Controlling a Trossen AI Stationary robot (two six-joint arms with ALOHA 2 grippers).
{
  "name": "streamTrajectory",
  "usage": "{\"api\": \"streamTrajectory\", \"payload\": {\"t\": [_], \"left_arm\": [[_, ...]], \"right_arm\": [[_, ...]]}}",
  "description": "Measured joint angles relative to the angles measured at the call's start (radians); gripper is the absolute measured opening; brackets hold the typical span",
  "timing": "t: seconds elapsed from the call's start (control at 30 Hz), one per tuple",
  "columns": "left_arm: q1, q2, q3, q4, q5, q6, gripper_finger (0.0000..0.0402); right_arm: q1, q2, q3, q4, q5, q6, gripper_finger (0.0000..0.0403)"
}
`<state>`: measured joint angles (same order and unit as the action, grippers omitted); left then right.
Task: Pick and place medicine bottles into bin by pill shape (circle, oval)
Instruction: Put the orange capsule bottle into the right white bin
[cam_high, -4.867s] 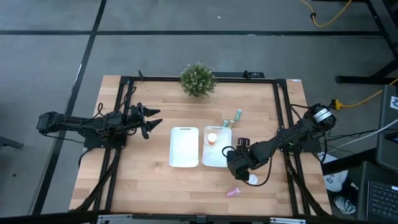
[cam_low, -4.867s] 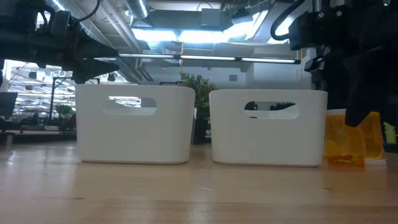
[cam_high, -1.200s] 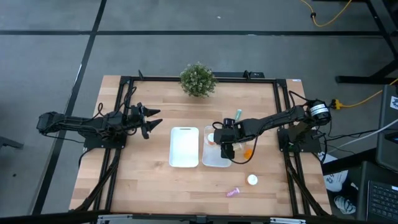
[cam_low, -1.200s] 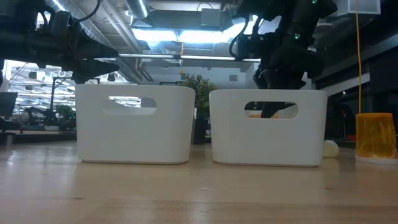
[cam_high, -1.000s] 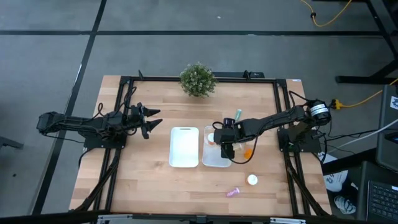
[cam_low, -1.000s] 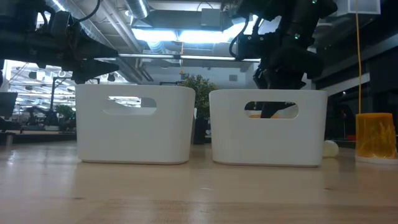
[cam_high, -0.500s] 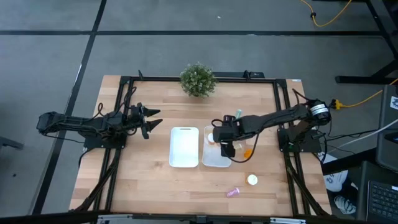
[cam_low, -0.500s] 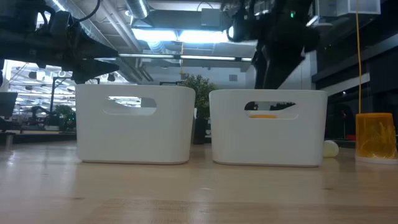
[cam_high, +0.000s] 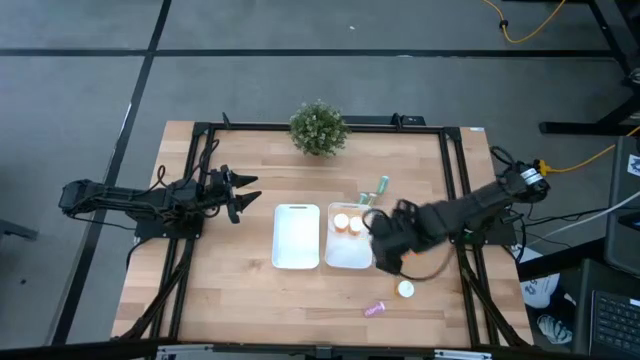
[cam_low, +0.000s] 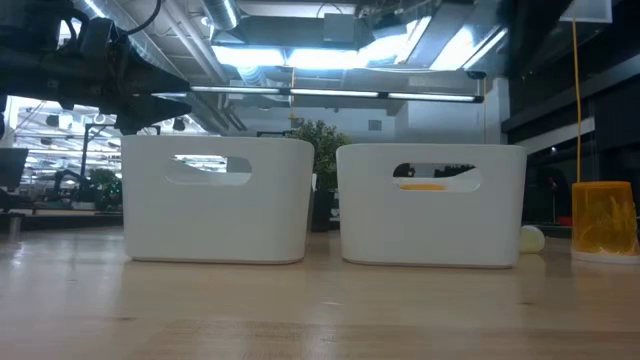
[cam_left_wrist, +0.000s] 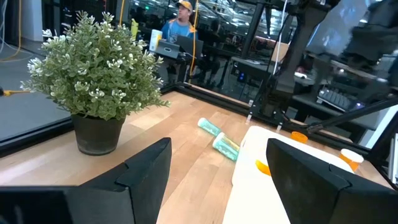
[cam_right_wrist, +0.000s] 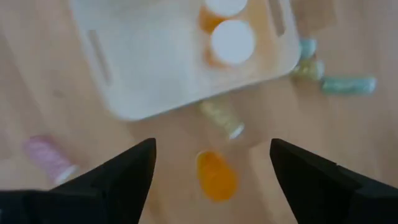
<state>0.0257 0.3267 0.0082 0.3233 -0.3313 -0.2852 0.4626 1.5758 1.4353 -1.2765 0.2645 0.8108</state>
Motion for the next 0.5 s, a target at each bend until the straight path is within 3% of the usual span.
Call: {"api": "streamTrajectory", "payload": {"t": [0.23, 0.5], "left_arm": [[0.000, 0.000, 0.000, 0.000, 0.000, 0.000, 0.0255], [0.000, 0.000, 0.000, 0.000, 0.000, 0.000, 0.0255]], "right_arm": [[0.215, 0.026, 0.000, -0.022, 0.002, 0.276, 0.0312], [0.368, 0.083, 0.000, -0.031, 0.012, 0.587, 0.0312]]}}
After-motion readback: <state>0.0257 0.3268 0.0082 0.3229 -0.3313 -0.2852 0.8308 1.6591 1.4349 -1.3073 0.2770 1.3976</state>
